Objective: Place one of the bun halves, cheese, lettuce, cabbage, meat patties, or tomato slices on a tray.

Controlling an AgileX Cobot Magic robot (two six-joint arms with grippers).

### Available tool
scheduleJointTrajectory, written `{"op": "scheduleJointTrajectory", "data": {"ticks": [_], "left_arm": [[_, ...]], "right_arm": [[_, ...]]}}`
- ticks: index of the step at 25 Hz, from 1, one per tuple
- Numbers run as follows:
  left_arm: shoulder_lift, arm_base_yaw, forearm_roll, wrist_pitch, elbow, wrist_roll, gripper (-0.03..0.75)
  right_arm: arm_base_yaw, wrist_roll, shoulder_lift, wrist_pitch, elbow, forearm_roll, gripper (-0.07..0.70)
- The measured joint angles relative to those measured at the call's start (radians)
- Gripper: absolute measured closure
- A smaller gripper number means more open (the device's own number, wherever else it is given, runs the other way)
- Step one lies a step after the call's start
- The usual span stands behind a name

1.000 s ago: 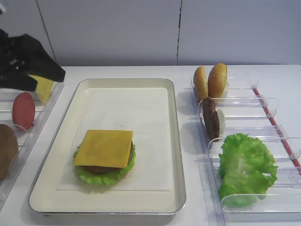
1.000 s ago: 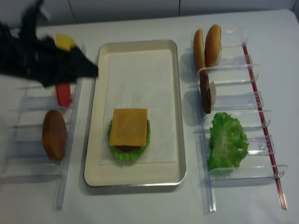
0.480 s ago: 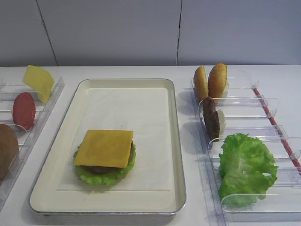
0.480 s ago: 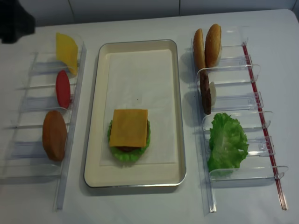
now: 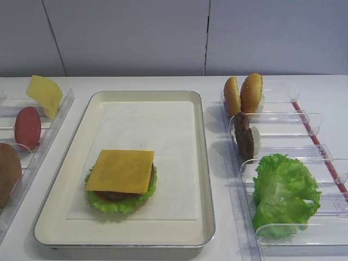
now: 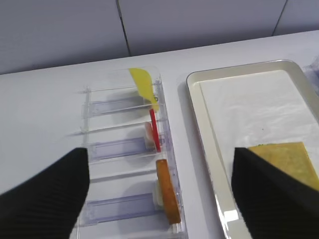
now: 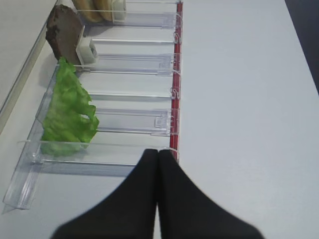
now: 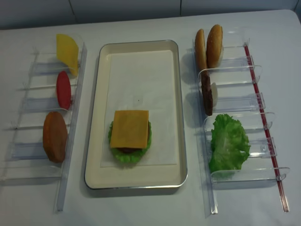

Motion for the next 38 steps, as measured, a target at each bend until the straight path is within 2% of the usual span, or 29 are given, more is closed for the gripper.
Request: {"op": "scheduleJointTrajectory", "data": {"ticks": [8,15,23,26,30,38], "left_arm": [[-0.389,0.0,0.004,0.004,0.224,-0.041,0.136],[-0.617,0.002,0.026,0.007,0.39,-0.049,0.136],[-0.626,0.002,0.014,0.011,0.554,-0.072,0.135],[-0.626,0.002,0.014,0.021,0.57,-0.072,0.136],[-0.626,0.002,0.042,0.061,0.592,-0.095,0.142],[-0.626,-0.019,0.071,0.063,0.592,-0.125,0.169]], "right_arm": [[0.0,-0.002,0.0,0.0,0.0,0.0,0.612],[0.0,-0.004,0.0,0.0,0.0,0.0,0.612],[0.0,-0.004,0.0,0.002,0.0,0.0,0.612],[0.0,-0.004,0.0,0.002,0.0,0.0,0.612],[0.0,-0.004,0.0,0.002,0.0,0.0,0.612],[0.0,-0.004,0.0,0.002,0.0,0.0,0.612]]}}
